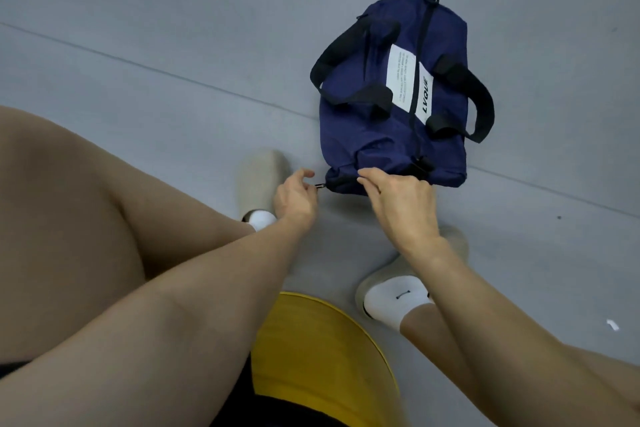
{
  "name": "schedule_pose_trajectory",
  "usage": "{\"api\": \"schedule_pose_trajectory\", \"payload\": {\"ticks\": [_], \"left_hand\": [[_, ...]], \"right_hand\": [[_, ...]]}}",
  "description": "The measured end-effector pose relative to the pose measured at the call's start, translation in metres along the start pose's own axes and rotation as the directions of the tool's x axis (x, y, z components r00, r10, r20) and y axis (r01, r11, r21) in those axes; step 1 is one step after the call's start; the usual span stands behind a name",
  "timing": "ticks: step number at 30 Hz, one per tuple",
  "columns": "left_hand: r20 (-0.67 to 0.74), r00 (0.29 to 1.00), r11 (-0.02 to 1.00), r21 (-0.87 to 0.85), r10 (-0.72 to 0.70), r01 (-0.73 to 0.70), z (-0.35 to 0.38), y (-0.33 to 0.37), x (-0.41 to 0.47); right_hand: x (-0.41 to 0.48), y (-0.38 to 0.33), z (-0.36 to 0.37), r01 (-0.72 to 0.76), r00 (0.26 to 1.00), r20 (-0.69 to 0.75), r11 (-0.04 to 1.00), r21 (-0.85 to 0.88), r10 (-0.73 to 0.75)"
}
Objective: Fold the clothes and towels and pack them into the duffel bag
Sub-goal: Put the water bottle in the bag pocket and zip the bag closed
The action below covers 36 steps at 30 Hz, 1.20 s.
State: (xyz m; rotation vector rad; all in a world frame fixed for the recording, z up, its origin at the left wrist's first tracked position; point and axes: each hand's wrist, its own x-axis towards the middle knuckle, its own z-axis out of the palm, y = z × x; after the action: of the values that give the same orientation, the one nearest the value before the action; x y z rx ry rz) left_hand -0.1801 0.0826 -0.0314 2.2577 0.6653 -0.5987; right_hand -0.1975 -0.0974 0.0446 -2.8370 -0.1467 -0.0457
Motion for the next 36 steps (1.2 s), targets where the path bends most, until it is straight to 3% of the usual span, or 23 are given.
{"api": "schedule_pose_trajectory", "payload": {"ticks": [5, 10, 16, 20, 23, 26, 28, 31, 34, 36], "left_hand": [[0.026, 0.999, 0.995, 0.091, 0.036, -0.038, 0.004, -0.001, 0.019], [0.106, 0.956, 0.94, 0.182, 0.273, -0.288, -0.017, 0.011, 0.015], [0.035, 0.803, 0.774, 0.246, 0.595, -0.584, -0.052, 0.063, 0.006], [0.047, 0.692, 0.657, 0.273, 0.72, -0.702, -0.069, 0.116, -0.007], [0.067, 0.647, 0.608, 0.278, 0.76, -0.743, -0.072, 0.15, -0.016], [0.127, 0.661, 0.612, 0.283, 0.739, -0.739, -0.065, 0.169, -0.025], [0.204, 0.716, 0.648, 0.314, 0.668, -0.694, -0.054, 0.169, -0.032], [0.235, 0.816, 0.713, 0.4, 0.528, -0.576, -0.029, 0.156, -0.053], [0.145, 0.952, 0.912, 0.279, 0.269, -0.3, -0.01, 0.149, -0.072], [0.18, 0.984, 0.999, 0.042, 0.001, -0.009, -0.002, 0.146, -0.069]], "right_hand": [[-0.003, 0.001, 0.002, -0.013, 1.0, -0.008, 0.999, 0.047, 0.014], [-0.002, 0.001, -0.006, -0.085, 0.996, 0.03, 0.99, 0.114, 0.082], [0.012, 0.001, -0.033, -0.146, 0.967, 0.234, 0.969, 0.201, 0.097], [0.035, 0.013, -0.076, -0.228, 0.97, 0.152, 0.918, 0.323, 0.188], [0.052, 0.037, -0.108, -0.258, 0.965, 0.109, 0.927, 0.27, 0.237], [0.066, 0.07, -0.123, -0.338, 0.938, 0.163, 0.917, 0.213, 0.308], [0.066, 0.086, -0.122, -0.402, 0.9, 0.261, 0.896, 0.19, 0.348], [0.045, 0.098, -0.095, -0.527, 0.766, 0.5, 0.84, 0.126, 0.405], [0.019, 0.103, -0.058, -0.629, 0.628, 0.672, 0.765, 0.141, 0.392], [0.01, 0.1, -0.04, -0.66, 0.628, 0.672, 0.726, 0.194, 0.392]]}}
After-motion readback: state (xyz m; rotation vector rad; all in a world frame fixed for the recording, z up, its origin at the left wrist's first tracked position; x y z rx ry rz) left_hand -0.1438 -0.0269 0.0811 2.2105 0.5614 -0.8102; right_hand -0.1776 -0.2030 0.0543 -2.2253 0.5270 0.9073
